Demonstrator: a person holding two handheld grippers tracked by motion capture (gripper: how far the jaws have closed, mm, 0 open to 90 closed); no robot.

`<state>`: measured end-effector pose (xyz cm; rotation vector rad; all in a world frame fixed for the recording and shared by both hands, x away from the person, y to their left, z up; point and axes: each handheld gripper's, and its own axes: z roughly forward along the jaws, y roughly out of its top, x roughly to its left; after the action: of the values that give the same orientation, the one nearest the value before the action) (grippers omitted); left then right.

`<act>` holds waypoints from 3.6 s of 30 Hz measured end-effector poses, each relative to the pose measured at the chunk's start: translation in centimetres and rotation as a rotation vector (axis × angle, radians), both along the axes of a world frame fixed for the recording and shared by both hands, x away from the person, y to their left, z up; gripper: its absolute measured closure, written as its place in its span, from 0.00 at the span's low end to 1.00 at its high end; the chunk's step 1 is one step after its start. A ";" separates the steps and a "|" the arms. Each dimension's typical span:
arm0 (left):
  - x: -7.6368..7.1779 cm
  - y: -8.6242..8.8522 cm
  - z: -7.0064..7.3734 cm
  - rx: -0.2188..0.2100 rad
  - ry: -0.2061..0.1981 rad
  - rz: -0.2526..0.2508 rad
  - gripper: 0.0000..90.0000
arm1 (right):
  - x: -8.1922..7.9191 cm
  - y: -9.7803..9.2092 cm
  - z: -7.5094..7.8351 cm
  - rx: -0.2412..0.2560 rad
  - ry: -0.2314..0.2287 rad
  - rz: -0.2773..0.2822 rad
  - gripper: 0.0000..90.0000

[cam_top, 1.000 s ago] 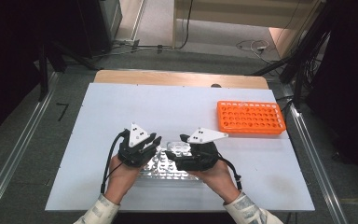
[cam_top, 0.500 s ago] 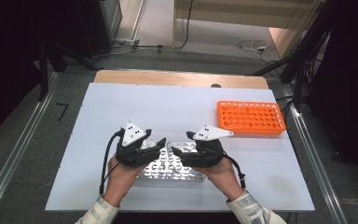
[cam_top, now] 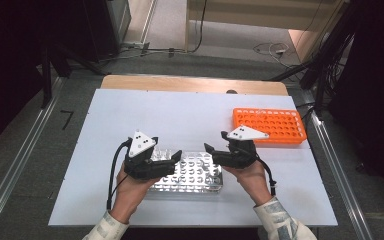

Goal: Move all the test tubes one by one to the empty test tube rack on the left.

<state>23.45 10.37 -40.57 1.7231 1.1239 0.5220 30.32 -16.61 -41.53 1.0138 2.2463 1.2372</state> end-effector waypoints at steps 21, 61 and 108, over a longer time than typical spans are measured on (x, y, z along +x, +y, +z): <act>-0.1 0.2 0.0 -0.005 -0.010 0.007 0.12 | 6.5 -8.3 -2.4 -0.030 0.008 -0.382 0.34; -0.2 0.7 -0.1 -0.008 -0.009 0.007 0.12 | 10.8 -9.6 -2.8 -0.023 -0.020 -0.442 0.81; -0.3 0.6 0.0 -0.007 -0.017 0.010 0.11 | 1.1 -2.6 2.7 0.027 -0.063 -0.050 0.81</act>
<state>23.11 10.92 -40.60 1.7050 1.1212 0.5374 31.45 -19.18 -38.87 1.0198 2.1489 1.2643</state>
